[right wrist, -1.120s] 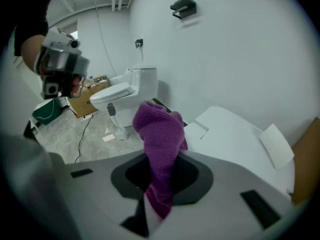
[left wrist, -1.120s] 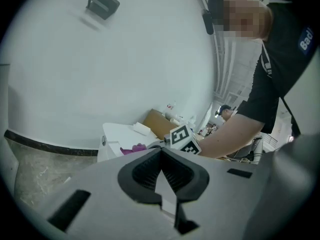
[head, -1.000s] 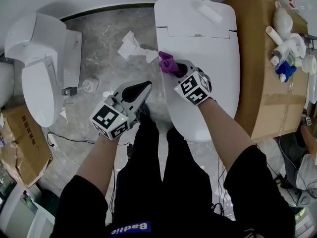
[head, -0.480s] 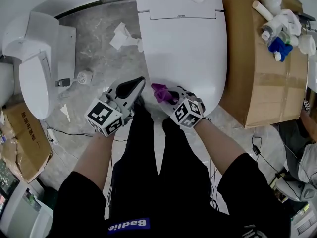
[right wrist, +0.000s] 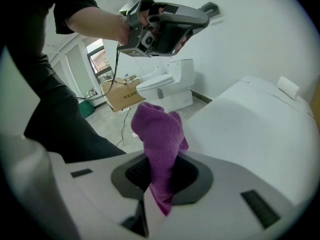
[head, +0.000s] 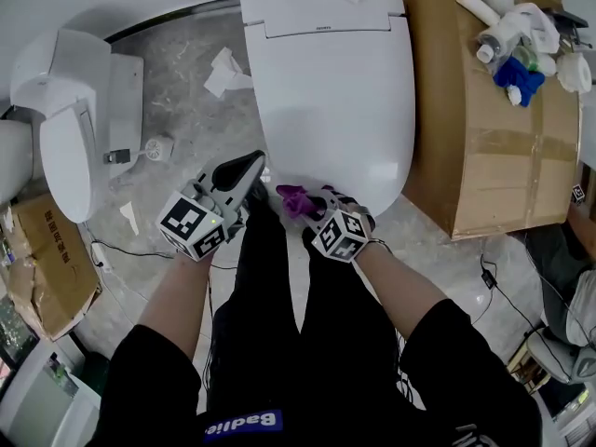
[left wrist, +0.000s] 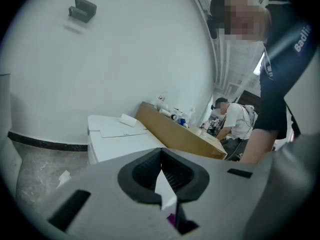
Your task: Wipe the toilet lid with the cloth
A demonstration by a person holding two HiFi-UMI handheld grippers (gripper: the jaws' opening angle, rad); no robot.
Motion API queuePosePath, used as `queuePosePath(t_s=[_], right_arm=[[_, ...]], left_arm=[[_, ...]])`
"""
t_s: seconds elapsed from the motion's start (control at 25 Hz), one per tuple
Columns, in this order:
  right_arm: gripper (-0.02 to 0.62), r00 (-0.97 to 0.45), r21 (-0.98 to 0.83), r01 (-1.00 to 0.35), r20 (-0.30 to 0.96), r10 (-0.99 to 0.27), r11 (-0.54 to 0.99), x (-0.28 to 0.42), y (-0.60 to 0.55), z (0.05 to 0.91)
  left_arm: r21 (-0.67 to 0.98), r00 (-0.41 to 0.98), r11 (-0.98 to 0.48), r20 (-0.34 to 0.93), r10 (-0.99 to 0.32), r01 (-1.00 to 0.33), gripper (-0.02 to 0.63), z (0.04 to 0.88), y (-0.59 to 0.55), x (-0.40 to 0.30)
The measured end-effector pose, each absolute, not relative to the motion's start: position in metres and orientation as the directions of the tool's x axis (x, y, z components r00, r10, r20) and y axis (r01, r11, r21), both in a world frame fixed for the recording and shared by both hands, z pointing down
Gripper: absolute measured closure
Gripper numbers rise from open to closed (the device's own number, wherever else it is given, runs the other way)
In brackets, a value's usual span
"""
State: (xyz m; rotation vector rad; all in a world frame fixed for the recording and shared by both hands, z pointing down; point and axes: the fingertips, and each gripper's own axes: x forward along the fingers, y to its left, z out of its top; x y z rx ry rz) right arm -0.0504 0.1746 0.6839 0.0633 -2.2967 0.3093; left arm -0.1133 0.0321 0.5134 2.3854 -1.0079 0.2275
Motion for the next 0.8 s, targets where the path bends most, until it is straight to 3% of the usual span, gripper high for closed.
queuePosePath(t_s=[0.8], right_arm=[[0.520, -0.639, -0.180, -0.219, 0.769, -0.002, 0.959, -0.042, 0.199, 0.680]], left_arm=[[0.413, 0.697, -0.572, 0.287, -0.657, -0.709, 0.589, 0.483, 0.100, -0.109]])
